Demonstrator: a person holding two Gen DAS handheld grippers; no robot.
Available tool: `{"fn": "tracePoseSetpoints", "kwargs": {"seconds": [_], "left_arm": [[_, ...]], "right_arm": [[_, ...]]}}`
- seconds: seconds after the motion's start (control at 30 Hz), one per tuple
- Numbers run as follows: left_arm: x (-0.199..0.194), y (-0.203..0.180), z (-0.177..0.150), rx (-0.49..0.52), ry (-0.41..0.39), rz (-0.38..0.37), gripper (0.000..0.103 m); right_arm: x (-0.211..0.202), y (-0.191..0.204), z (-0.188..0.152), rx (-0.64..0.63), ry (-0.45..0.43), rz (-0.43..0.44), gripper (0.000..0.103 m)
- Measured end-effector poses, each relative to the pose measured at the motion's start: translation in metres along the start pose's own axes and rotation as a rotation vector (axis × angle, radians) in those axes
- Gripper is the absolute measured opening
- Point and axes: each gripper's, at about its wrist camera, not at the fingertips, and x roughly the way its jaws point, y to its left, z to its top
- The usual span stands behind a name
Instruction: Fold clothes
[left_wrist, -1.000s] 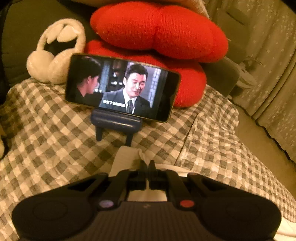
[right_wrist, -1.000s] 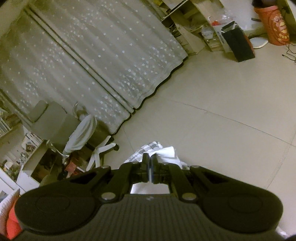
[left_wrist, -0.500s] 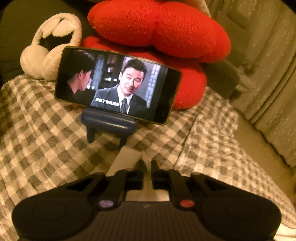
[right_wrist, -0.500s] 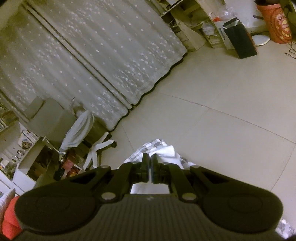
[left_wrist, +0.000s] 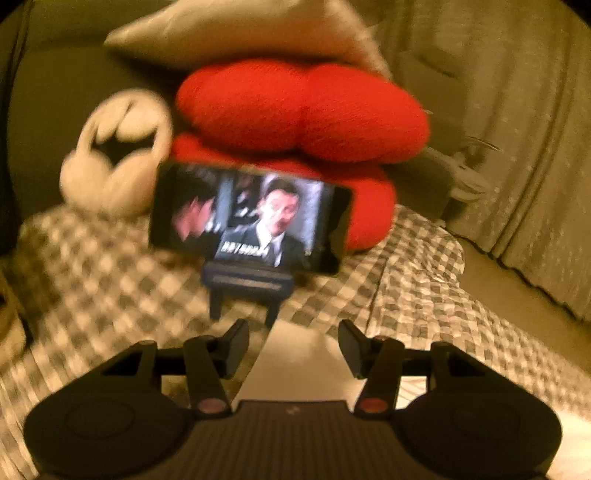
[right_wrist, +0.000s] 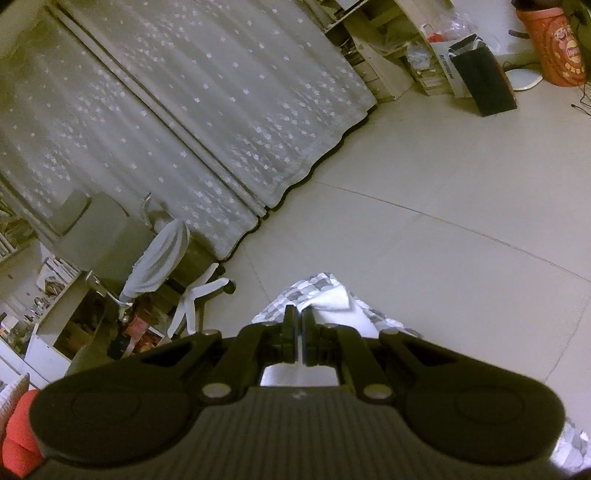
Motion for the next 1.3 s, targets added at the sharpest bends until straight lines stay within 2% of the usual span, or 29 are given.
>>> {"fn": "tracePoseSetpoints", "kwargs": {"seconds": [0.1, 0.2, 0.33, 0.5, 0.83, 0.97, 1.2, 1.27, 1.3], "left_arm": [[-0.007, -0.018, -0.010, 0.077, -0.002, -0.070, 0.059], [-0.008, -0.025, -0.022, 0.095, 0.008, -0.115, 0.059], [0.007, -0.017, -0.028, 0.055, 0.022, -0.079, 0.059], [0.018, 0.006, -0.032, -0.003, 0.038, -0.043, 0.059], [0.024, 0.009, -0.028, 0.005, 0.020, -0.009, 0.059], [0.027, 0.016, -0.029, -0.007, 0.031, 0.001, 0.059], [0.032, 0.017, -0.026, 0.000, 0.036, 0.011, 0.059], [0.033, 0.018, -0.024, -0.003, 0.037, 0.019, 0.059], [0.033, 0.019, -0.024, -0.006, 0.037, 0.018, 0.059]], "right_arm": [[-0.004, 0.000, 0.002, 0.014, -0.005, 0.013, 0.004], [-0.007, -0.001, 0.005, 0.029, -0.007, 0.027, 0.004], [-0.007, -0.002, 0.005, 0.026, -0.014, -0.003, 0.004], [0.005, -0.009, -0.003, -0.012, 0.017, -0.068, 0.004], [0.008, -0.004, 0.000, -0.027, 0.012, -0.046, 0.004], [0.012, -0.002, 0.000, -0.046, 0.007, -0.067, 0.004], [0.033, -0.009, -0.002, -0.006, 0.078, -0.096, 0.006], [0.032, -0.009, 0.000, -0.006, 0.092, -0.092, 0.013], [0.031, -0.008, 0.001, -0.025, 0.103, -0.093, 0.013]]}}
